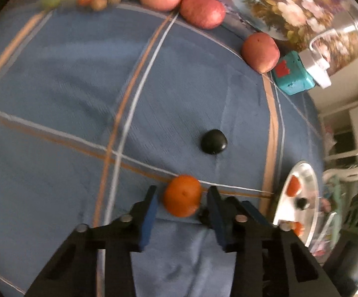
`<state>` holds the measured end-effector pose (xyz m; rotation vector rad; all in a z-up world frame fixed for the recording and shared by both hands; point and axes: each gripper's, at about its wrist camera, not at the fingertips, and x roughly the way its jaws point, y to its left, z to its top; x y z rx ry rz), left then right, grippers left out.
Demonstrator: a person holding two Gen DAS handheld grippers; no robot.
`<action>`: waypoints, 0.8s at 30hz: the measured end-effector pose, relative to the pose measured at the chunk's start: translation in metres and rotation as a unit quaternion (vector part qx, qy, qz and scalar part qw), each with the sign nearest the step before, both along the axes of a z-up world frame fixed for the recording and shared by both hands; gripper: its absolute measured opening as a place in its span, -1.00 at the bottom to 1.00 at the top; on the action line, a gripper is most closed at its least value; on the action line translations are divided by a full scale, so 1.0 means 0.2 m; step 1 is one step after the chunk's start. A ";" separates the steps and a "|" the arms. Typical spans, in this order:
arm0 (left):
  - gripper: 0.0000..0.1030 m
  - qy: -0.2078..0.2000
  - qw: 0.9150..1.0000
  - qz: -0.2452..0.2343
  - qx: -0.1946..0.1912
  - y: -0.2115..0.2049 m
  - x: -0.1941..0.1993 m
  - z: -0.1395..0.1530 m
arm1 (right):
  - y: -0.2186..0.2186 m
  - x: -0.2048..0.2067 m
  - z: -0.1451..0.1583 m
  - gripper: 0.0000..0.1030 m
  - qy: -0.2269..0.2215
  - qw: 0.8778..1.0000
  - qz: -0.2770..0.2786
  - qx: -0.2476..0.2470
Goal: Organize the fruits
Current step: 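Grasp an orange persimmon with the left tool while the right tool grasps a brown kiwi, then carry persimmon and kiwi over the steel bowl and open both tools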
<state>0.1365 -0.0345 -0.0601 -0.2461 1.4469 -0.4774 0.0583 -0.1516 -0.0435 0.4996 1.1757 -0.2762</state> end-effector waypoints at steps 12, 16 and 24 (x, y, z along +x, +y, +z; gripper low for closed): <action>-0.35 -0.021 0.998 0.050 0.032 0.12 0.01 0.05 | -0.01 -0.03 0.09 -0.51 -0.020 1.000 -0.003 -0.013; -0.35 -0.033 0.996 0.076 0.042 0.20 0.03 0.08 | -0.02 -0.04 0.11 -0.51 -0.019 0.999 -0.006 -0.034; -0.35 -0.051 0.993 0.093 0.048 0.24 0.03 0.13 | -0.02 -0.05 0.15 -0.51 -0.021 0.998 -0.007 -0.056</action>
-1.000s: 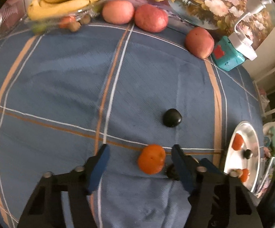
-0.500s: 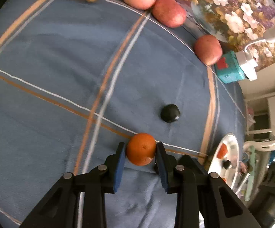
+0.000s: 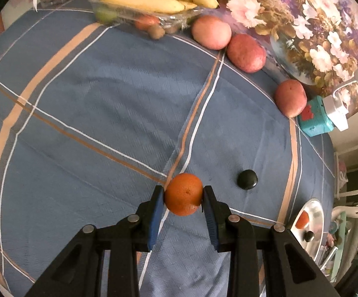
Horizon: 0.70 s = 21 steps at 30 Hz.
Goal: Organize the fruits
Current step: 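Carry persimmon and kiwi over the steel bowl and open both tools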
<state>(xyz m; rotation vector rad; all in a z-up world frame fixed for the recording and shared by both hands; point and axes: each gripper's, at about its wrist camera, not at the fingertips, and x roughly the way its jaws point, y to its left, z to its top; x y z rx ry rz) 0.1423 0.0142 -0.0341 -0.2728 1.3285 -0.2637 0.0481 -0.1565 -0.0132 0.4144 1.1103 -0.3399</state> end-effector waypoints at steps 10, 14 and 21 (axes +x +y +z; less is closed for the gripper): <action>-0.35 -0.017 1.000 -0.017 -0.008 -0.08 -0.05 0.08 | -0.03 -0.03 0.06 -0.51 -0.017 1.000 -0.003 -0.006; -0.35 -0.030 0.998 -0.053 -0.012 -0.20 -0.11 0.12 | -0.17 -0.09 0.12 -0.51 -0.033 0.999 -0.038 -0.011; -0.35 -0.060 0.983 -0.174 -0.022 -0.57 -0.30 0.19 | -0.55 -0.35 0.14 -0.51 -0.025 0.985 -0.169 -0.026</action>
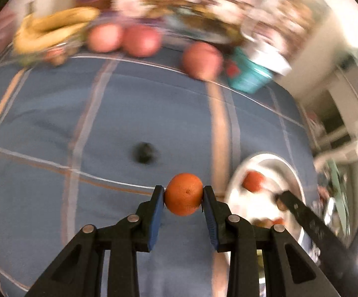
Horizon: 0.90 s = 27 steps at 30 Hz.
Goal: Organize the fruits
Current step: 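Carry persimmon and kiwi over the steel bowl and open both tools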
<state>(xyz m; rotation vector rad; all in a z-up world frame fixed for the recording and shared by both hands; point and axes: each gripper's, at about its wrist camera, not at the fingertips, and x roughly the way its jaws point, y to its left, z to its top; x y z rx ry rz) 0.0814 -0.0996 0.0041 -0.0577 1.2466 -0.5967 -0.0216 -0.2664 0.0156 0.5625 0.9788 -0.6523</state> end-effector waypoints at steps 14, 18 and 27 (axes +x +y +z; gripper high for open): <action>-0.34 -0.044 0.990 -0.131 0.016 -0.35 -0.27 0.01 | -0.21 -0.19 0.00 -0.50 -0.014 0.998 -0.067 0.015; -0.33 -0.046 0.990 -0.134 0.021 -0.37 -0.29 -0.01 | -0.19 -0.18 -0.01 -0.50 -0.017 0.998 -0.055 0.016; -0.30 -0.043 0.989 -0.137 0.028 -0.36 -0.29 -0.01 | -0.19 -0.17 -0.02 -0.50 -0.017 0.998 -0.050 0.020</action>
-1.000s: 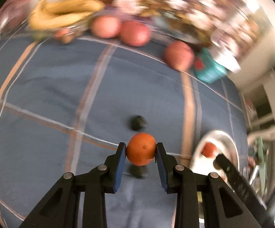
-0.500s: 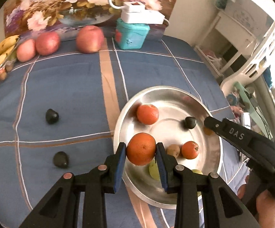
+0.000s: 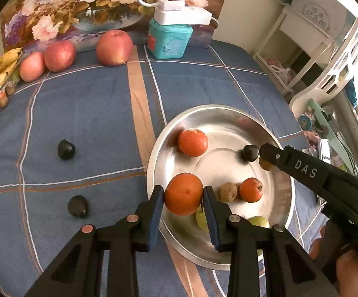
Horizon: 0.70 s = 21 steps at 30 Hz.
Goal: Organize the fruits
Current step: 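Carry persimmon and kiwi over the steel bowl and open both tools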
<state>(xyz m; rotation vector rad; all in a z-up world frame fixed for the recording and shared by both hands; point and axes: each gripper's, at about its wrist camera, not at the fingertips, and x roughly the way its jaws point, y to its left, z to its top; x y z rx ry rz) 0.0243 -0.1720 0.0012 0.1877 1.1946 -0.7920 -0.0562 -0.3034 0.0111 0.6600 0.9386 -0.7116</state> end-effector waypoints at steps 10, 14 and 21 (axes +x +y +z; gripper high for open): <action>-0.06 -0.003 1.000 -0.009 0.010 -0.02 -0.02 -0.02 | 0.02 0.04 -0.10 -0.50 0.025 0.999 0.017 0.013; 0.11 -0.004 1.000 -0.006 0.014 -0.01 -0.01 -0.02 | 0.02 0.04 -0.12 -0.49 0.031 0.999 0.019 0.014; 0.26 0.004 1.000 0.003 0.027 0.02 0.02 -0.05 | 0.03 0.05 -0.12 -0.32 0.035 0.999 0.023 0.010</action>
